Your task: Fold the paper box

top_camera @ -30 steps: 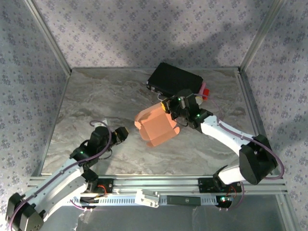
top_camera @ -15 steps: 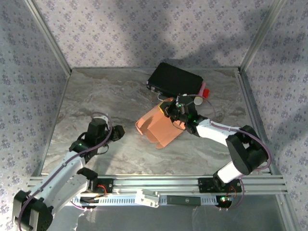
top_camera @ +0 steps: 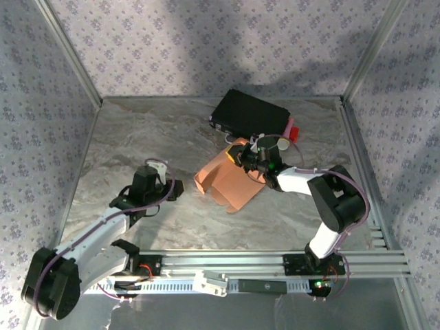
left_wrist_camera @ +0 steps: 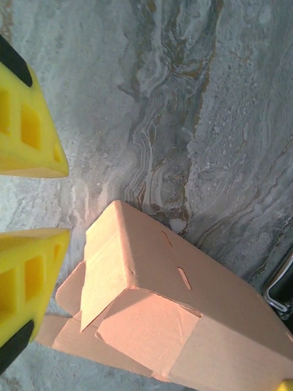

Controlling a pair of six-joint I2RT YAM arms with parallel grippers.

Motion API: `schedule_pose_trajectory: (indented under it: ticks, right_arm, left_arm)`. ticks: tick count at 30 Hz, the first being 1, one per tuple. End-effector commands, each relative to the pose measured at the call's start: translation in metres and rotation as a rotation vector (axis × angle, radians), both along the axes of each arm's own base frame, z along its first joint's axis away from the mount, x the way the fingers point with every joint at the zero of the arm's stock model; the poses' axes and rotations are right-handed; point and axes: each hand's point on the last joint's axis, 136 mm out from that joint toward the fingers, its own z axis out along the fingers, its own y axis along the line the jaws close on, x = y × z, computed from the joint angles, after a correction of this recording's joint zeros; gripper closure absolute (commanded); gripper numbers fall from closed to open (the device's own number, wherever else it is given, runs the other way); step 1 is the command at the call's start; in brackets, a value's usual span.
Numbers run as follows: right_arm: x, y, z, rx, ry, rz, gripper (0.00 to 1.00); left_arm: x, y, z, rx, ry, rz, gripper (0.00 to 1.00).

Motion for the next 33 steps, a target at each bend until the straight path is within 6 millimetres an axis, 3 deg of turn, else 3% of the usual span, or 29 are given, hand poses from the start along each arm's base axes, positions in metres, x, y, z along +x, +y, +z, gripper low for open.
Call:
schedule_pose_trajectory:
  ticks: [1, 11, 22, 33]
  right_arm:
    - [0.003, 0.003, 0.0, 0.012, -0.018, 0.027, 1.0]
    - [0.007, 0.004, -0.006, 0.029, -0.029, 0.058, 1.0]
    - [0.005, 0.003, -0.004, 0.054, -0.144, 0.123, 1.0]
    - [0.008, -0.003, -0.02, 0.081, -0.117, 0.119, 1.0]
  left_arm:
    - [0.012, -0.012, 0.01, 0.006, -0.11, -0.072, 0.72]
    - [0.02, -0.05, -0.006, 0.062, -0.155, -0.234, 0.67]
    - [0.015, -0.066, -0.014, 0.086, -0.203, -0.276, 0.65]
    - [0.016, -0.076, -0.016, 0.126, -0.237, -0.276, 0.65]
